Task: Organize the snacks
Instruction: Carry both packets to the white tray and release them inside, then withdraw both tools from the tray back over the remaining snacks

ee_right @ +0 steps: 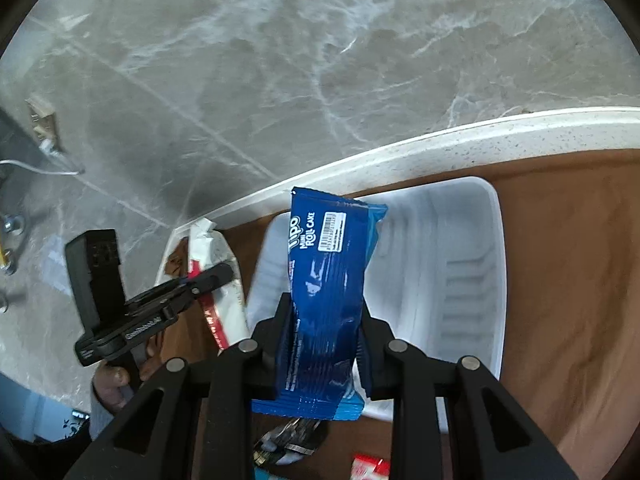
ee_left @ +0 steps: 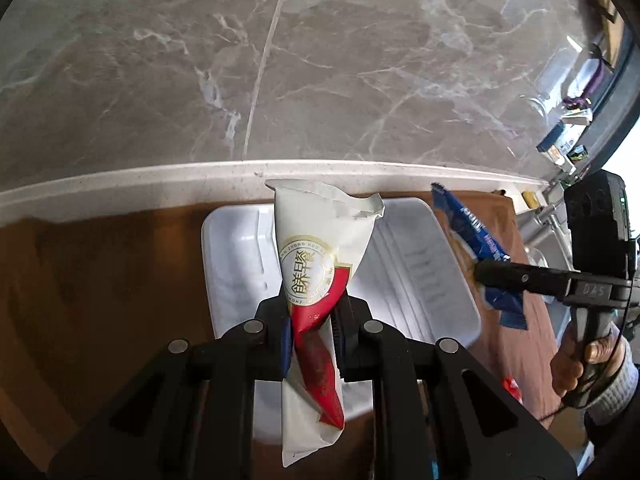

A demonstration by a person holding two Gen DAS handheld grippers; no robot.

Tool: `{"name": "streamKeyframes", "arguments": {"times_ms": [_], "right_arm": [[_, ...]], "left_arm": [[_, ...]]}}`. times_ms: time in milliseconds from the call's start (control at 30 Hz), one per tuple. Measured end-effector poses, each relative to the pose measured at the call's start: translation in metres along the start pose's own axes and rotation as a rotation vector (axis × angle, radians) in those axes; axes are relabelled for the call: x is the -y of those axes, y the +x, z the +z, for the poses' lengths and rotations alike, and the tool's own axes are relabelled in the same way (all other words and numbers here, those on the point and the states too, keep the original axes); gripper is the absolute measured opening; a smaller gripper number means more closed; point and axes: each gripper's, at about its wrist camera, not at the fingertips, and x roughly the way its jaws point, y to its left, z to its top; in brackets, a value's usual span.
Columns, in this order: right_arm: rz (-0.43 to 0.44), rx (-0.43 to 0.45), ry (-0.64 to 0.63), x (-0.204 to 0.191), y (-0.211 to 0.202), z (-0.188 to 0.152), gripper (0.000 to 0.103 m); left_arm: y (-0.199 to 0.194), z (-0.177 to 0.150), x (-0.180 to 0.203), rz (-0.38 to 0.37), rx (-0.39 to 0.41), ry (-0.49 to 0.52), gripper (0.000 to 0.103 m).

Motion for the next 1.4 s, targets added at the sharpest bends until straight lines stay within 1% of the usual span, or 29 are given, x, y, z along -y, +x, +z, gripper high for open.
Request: {"name": "streamKeyframes", "arguments": {"times_ms": [67, 133, 167, 200, 233, 367, 433, 533, 700, 733, 800, 833, 867, 900, 1000, 1100, 1133, 1200, 1267, 1333, 1400], "right_arm": [[-0.031, -0.002, 0.011, 0.004, 0.009, 0.004, 0.033], [-0.065, -0.007, 0.006, 0.007, 0.016, 0.007, 0.040], [-0.096, -0.007, 0.001, 0.008, 0.019, 0.007, 0.056], [-0.124, -0.002, -0.008, 0.008, 0.020, 0.008, 0.068], [-0.149, 0.004, -0.018, 0.008, 0.022, 0.009, 0.070], [-0.172, 0.021, -0.071, -0.003, 0.020, 0.007, 0.070], [-0.155, 0.030, -0.080, -0.006, 0.017, 0.004, 0.071], [-0.147, 0.038, -0.096, -0.013, 0.014, -0.003, 0.073], [-0.137, 0.032, -0.111, -0.018, 0.010, -0.016, 0.073], [-0.136, 0.033, -0.112, -0.018, 0.007, -0.018, 0.073], [-0.126, 0.037, -0.110, -0.020, 0.005, -0.020, 0.074], [-0.126, 0.041, -0.109, -0.021, 0.004, -0.022, 0.074], [-0.125, 0.042, -0.111, -0.022, 0.003, -0.023, 0.074], [-0.121, 0.045, -0.113, -0.024, 0.001, -0.024, 0.074], [-0.122, 0.052, -0.116, -0.028, -0.002, -0.026, 0.074], [-0.115, 0.060, -0.114, -0.032, -0.010, -0.028, 0.075], [-0.114, 0.066, -0.114, -0.033, -0.013, -0.029, 0.076], [-0.112, 0.077, -0.113, -0.035, -0.018, -0.030, 0.080], [-0.103, 0.085, -0.109, -0.036, -0.024, -0.033, 0.081], [-0.096, 0.093, -0.104, -0.038, -0.030, -0.037, 0.081], [-0.096, 0.099, -0.106, -0.039, -0.037, -0.042, 0.082]], "left_arm": [[0.014, 0.009, -0.003, 0.009, -0.004, 0.004, 0.014], [0.025, 0.013, -0.007, 0.010, 0.002, -0.005, 0.015], [0.030, 0.015, -0.010, 0.013, -0.004, -0.016, 0.015], [0.037, 0.018, -0.015, 0.021, -0.017, -0.036, 0.015], [0.044, 0.018, -0.022, 0.025, -0.036, -0.060, 0.015], [0.055, 0.018, -0.037, -0.011, -0.038, -0.121, 0.015], [0.054, 0.015, -0.041, -0.018, -0.036, -0.133, 0.015], [0.047, 0.006, -0.041, -0.005, -0.025, -0.149, 0.015], [0.044, 0.004, -0.046, 0.007, -0.040, -0.181, 0.015], [0.039, 0.002, -0.044, 0.014, -0.037, -0.178, 0.018], [0.034, 0.002, -0.041, 0.032, -0.008, -0.147, 0.030], [0.031, 0.002, -0.040, 0.013, 0.004, -0.138, 0.057], [0.028, 0.002, -0.038, -0.011, 0.020, -0.139, 0.088], [0.025, 0.002, -0.038, -0.038, 0.049, -0.141, 0.095], [0.020, 0.004, -0.036, -0.042, 0.060, -0.137, 0.095], [0.013, 0.002, -0.034, -0.071, 0.071, -0.154, 0.095], [0.011, 0.002, -0.033, -0.078, 0.073, -0.158, 0.095], [0.003, -0.002, -0.033, -0.095, 0.081, -0.180, 0.095], [-0.002, -0.007, -0.032, -0.135, 0.080, -0.209, 0.095], [-0.011, -0.016, -0.035, -0.207, 0.076, -0.258, 0.095], [-0.015, -0.026, -0.036, -0.249, 0.064, -0.302, 0.095]]}}
